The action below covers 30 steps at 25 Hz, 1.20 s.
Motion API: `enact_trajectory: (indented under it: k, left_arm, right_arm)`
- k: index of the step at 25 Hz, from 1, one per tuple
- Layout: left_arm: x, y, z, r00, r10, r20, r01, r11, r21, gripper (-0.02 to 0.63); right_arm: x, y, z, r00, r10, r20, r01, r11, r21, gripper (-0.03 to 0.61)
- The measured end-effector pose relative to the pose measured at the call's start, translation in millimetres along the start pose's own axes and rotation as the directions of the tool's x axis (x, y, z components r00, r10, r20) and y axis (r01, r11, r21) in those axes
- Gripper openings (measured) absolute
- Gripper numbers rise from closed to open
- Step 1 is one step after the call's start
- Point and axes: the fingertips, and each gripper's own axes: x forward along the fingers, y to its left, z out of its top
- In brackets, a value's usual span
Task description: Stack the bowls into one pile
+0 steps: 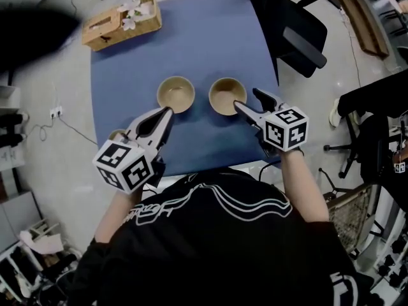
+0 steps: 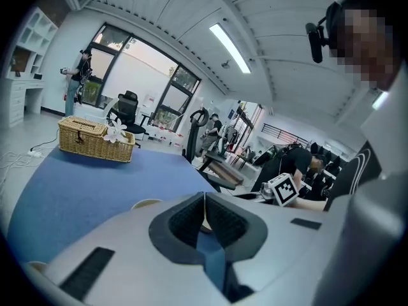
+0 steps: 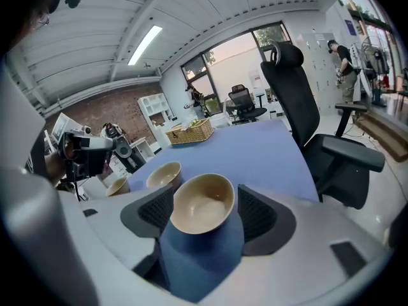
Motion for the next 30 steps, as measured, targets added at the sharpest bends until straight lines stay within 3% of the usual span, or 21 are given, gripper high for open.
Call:
enact_trajectory:
  k: [8, 21, 30]
  left_arm:
    - [11.4, 11.9, -4.3, 0.998, 0.064, 0.005, -0.064, 0.997, -0.042, 0.029]
    - [13.2, 23.4, -17.7, 0.992, 0.121, 0.02, -0.119, 0.99, -0.078, 0.029]
    - [9.3, 31.1, -21.1, 0.988, 0.151, 0.031, -0.147, 0.985, -0.093, 0.029]
  right_arm:
    - [27.8, -23.7, -17.6, 0.996, 0.018, -0.091, -0.018, 1.0, -0.008, 0.322]
    - [46.4, -32.6, -33.0, 0.986, 0.031, -0.163, -0.03, 1.0, 0.008, 0.203]
    - [50.7, -39.2, -29.4, 0.988, 0.014, -0.151, -0.008, 0.999, 0.042, 0.103]
